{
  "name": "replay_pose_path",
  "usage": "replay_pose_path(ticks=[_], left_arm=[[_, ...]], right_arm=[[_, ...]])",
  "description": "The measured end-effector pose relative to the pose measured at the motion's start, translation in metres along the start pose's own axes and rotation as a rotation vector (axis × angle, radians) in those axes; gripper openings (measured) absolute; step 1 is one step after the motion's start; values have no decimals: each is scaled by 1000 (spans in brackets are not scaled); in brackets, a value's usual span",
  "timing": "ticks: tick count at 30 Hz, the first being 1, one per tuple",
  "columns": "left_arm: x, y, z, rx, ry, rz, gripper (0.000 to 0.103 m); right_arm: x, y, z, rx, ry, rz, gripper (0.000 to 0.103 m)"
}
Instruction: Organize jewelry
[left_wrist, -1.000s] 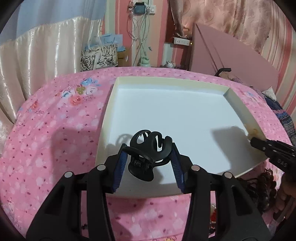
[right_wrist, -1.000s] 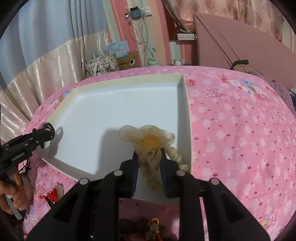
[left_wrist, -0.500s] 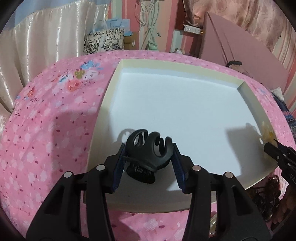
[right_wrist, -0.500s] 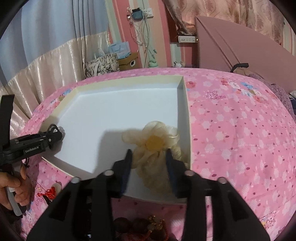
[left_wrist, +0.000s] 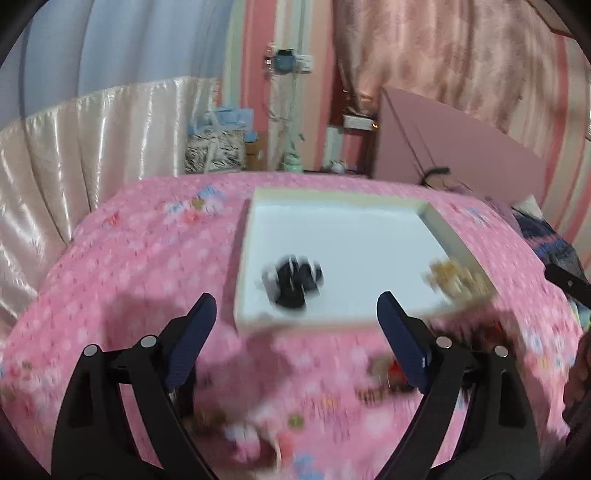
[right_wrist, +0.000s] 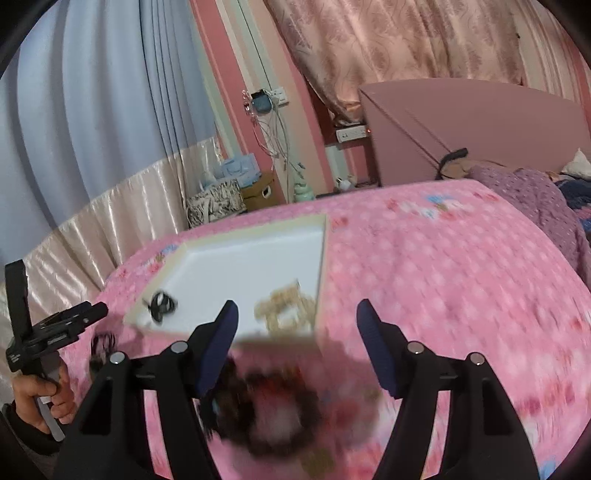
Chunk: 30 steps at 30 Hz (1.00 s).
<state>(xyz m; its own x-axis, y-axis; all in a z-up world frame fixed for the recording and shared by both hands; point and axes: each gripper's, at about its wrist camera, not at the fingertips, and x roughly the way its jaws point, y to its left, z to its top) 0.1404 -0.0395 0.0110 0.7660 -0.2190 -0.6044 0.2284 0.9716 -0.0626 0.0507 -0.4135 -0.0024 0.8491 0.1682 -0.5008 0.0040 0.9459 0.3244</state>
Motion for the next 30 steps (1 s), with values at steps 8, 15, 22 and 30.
replay_pose_path(ticks=[8, 15, 22, 30], left_arm=[[-15, -35, -44, 83, -22, -69, 88], [2, -59, -41, 77, -13, -104, 83], [33, -71, -43, 65, 83, -132, 47], [42, -73, -46, 38, 106, -161, 2]], right_arm=[[-6, -9, -47, -14, 35, -56, 52], [8, -12, -48, -65, 63, -90, 47], [17, -19, -44, -60, 78, -93, 47], [19, -19, -45, -60, 87, -80, 47]])
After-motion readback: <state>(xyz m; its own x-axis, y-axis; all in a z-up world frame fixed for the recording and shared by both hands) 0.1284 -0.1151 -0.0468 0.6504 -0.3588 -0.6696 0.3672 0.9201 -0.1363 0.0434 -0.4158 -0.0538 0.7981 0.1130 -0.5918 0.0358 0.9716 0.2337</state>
